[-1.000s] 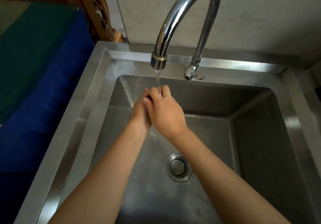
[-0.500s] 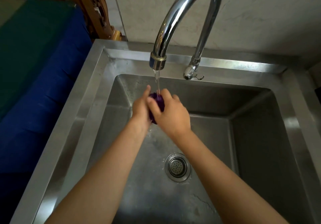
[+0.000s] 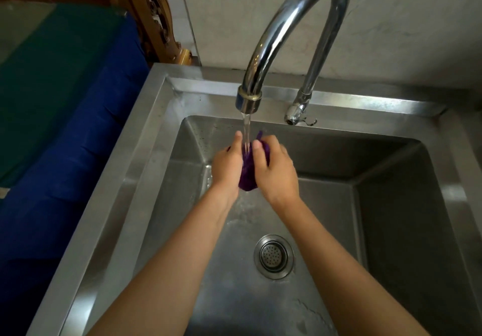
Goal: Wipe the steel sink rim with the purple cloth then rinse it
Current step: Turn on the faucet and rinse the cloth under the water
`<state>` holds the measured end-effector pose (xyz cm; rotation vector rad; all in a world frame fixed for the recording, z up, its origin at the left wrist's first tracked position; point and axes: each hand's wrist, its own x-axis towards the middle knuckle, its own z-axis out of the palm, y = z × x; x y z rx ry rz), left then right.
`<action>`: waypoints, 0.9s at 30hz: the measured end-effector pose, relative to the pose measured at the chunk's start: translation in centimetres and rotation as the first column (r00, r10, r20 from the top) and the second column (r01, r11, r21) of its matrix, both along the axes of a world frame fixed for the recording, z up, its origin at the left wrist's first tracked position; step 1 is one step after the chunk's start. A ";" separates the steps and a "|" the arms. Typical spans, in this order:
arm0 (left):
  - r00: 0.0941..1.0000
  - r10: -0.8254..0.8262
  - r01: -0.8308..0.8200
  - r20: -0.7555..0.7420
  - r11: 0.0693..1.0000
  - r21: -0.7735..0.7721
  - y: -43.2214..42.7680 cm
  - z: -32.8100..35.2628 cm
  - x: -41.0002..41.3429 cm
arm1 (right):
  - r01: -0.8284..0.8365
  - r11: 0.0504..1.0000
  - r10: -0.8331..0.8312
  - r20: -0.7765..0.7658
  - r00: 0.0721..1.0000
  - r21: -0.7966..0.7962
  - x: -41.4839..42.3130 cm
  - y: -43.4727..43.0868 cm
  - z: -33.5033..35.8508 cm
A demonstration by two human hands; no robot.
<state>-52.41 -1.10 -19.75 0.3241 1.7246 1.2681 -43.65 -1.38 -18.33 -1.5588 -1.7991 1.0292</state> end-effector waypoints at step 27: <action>0.995 0.025 -0.027 -0.095 1.000 -0.011 -1.2 -0.9 0.4 | 0.194 0.966 -0.212 -0.099 0.972 -0.169 -2.2 1.7 -1.4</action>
